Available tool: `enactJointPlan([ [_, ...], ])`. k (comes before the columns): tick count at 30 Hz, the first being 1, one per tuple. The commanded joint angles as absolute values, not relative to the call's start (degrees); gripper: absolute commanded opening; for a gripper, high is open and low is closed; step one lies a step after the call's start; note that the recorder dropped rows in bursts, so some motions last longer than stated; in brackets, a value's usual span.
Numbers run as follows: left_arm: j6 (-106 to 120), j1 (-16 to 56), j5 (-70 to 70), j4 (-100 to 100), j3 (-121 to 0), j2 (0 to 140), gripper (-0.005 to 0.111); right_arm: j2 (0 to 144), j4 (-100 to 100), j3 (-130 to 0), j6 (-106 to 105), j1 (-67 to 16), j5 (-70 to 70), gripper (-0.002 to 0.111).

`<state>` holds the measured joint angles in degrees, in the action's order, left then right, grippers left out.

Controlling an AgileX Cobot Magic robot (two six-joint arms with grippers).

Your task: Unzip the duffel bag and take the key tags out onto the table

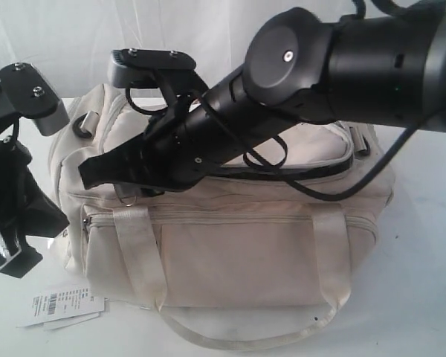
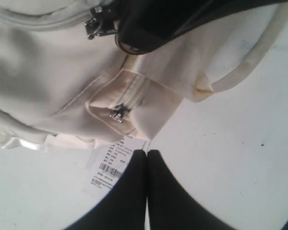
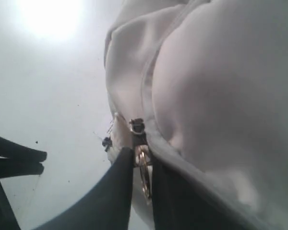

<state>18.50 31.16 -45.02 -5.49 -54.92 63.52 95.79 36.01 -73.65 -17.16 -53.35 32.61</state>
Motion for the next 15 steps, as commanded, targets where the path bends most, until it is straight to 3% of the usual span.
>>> enactJointPlan([
  [1,14.7,31.3,-46.7,-2.2,-55.3,63.4,0.0,97.9,37.7,-76.4,-18.0,-54.9,28.4,0.0],
  [13,14.7,31.3,-46.7,-2.2,-55.3,63.4,0.0,99.4,38.8,-78.1,-17.9,-55.4,26.0,0.0],
  [15,14.7,31.3,-46.7,-2.2,-55.3,63.4,0.0,99.4,38.8,-78.6,-19.0,-55.4,27.6,0.006],
])
